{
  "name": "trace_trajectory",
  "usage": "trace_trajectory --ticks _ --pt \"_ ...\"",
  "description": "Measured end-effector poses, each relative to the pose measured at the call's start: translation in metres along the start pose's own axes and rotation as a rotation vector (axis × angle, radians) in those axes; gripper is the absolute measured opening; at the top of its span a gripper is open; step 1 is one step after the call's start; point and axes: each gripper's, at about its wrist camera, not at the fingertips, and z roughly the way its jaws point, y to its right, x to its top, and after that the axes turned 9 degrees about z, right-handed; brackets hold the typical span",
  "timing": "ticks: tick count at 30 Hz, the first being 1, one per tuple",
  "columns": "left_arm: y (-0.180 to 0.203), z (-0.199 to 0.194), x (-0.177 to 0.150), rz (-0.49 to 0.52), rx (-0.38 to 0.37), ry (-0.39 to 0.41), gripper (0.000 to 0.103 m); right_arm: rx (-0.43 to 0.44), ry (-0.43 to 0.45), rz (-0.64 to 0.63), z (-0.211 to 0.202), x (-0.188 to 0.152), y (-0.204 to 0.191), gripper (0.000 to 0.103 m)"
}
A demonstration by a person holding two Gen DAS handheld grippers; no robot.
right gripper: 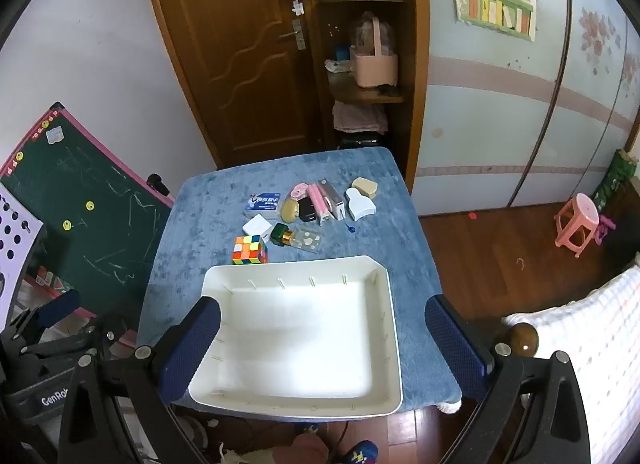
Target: Organize rigid objects
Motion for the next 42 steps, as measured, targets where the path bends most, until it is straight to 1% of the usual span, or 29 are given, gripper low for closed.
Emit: trace_trajectory --ticks 4,8,15,19,23,26,29,33,38,42 --pt "0.002 0.001 0.0 0.014 -0.001 -0.01 0.101 0.001 0.006 0.001 -0.002 0.0 0.0 0.102" --pt "-0.001 0.003 0.001 0.005 -0.007 -0.017 0.101 0.005 -0.003 0.001 -0.001 0.0 -0.001 0.102" --pt "-0.011 0.009 0.009 0.0 0.03 -0.031 0.101 0.002 0.0 0.003 -0.001 0.001 0.0 0.102" --pt "-0.02 0.009 0.022 0.004 0.044 -0.012 0.101 -0.013 0.022 0.01 -0.001 0.008 -0.001 0.102" --pt "-0.028 0.008 0.041 0.015 0.049 0.016 0.101 -0.041 0.054 -0.003 -0.001 0.026 -0.009 0.102" --pt "-0.034 0.01 0.058 0.019 0.036 0.036 0.101 -0.034 0.053 -0.018 0.003 0.043 -0.015 0.102" --pt "-0.042 0.013 0.076 0.022 0.028 0.06 0.101 -0.052 0.065 -0.045 0.005 0.063 -0.023 0.097" --pt "-0.05 0.02 0.096 0.018 0.013 0.077 0.101 -0.072 0.08 -0.064 0.005 0.091 -0.028 0.096" --pt "-0.057 0.029 0.117 -0.004 -0.019 0.085 0.101 -0.107 0.118 -0.105 -0.003 0.121 -0.038 0.096" --pt "-0.058 0.041 0.131 -0.005 -0.013 0.084 0.101 -0.112 0.129 -0.148 -0.007 0.142 -0.047 0.096"
